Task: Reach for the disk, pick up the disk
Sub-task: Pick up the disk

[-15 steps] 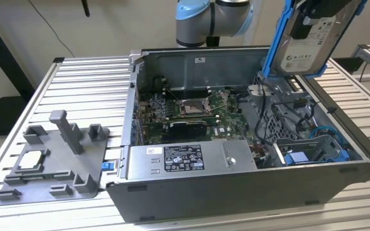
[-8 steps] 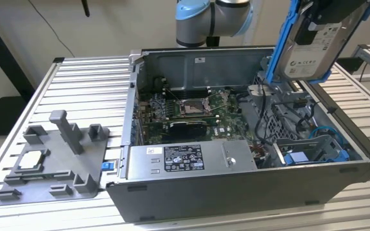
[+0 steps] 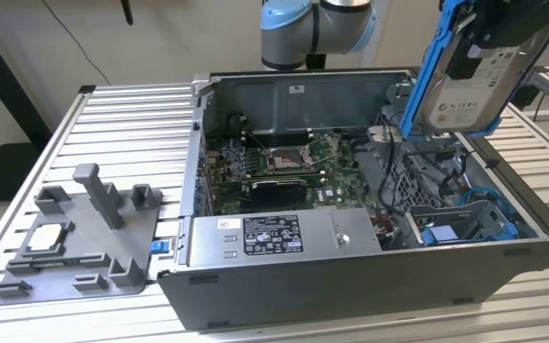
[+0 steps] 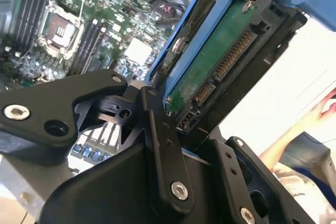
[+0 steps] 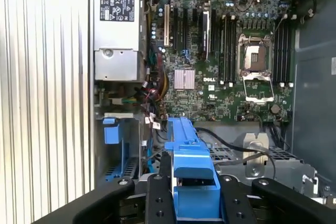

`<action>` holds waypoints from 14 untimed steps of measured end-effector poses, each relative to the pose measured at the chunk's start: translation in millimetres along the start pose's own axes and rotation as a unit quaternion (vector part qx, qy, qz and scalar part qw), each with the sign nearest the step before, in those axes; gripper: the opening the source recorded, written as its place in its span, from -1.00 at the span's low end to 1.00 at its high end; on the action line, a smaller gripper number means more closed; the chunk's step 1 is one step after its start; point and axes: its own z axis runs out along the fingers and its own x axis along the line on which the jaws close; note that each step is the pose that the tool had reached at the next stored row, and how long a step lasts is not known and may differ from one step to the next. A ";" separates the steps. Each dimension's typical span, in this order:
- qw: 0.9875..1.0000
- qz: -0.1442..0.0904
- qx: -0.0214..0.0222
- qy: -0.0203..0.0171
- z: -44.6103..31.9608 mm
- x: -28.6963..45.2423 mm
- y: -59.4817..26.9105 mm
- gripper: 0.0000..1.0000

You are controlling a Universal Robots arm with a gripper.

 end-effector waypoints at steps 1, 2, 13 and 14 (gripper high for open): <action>1.000 0.000 0.000 0.002 0.2 2.0 -0.4 -1.00; 1.000 0.000 0.000 0.004 0.4 3.9 -0.8 -1.00; 1.000 0.000 -0.005 0.011 6.5 23.2 -6.7 -1.00; 1.000 0.000 -0.007 0.012 6.8 25.3 -7.8 -1.00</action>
